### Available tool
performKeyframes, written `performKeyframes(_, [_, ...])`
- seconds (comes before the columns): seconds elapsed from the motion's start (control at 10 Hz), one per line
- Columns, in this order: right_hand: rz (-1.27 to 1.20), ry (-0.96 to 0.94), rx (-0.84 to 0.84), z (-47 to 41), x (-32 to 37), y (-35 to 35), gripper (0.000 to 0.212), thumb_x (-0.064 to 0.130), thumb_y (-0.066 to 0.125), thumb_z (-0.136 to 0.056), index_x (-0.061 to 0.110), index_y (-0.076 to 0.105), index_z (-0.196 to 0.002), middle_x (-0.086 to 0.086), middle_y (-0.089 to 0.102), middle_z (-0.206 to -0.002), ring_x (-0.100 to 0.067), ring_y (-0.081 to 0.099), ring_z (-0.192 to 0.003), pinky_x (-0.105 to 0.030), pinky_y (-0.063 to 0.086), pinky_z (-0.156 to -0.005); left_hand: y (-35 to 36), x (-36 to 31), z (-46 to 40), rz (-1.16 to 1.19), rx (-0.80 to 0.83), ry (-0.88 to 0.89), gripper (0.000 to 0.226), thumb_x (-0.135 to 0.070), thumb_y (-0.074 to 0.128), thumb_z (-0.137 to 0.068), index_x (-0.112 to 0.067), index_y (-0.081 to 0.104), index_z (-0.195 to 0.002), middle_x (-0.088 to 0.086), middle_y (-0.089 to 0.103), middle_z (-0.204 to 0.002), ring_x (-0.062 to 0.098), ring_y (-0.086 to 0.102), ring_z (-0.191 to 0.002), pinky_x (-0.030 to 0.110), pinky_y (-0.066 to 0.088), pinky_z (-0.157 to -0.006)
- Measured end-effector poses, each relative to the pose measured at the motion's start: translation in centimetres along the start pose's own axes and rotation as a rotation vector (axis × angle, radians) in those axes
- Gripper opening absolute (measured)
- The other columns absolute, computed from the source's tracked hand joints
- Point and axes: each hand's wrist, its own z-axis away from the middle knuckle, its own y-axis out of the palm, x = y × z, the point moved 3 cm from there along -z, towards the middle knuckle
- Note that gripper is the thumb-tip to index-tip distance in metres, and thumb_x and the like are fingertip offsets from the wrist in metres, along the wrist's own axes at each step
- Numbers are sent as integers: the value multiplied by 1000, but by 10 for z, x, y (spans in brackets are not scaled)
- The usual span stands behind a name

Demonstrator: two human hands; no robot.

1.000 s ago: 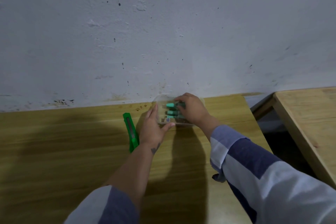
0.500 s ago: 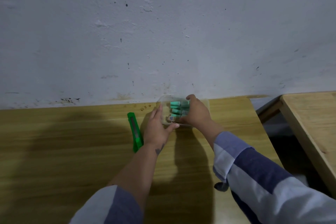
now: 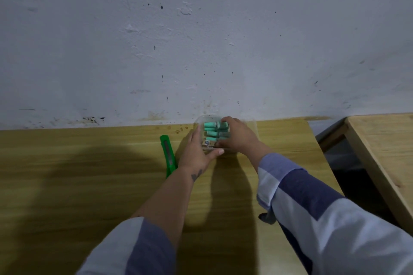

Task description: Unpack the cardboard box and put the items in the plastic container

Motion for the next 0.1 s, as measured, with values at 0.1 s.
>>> performKeyframes(0.1, [12,-7,-27,16,5,-6,70,27,75,-75,17,41,-135,-11,50,-133,-29,50,-120,-36,43,-96,-13,-8,9,-29,4,-3,98,-35,74,-80,-24,9,-152,0,30,-153,21,32,-139,30,32,-106])
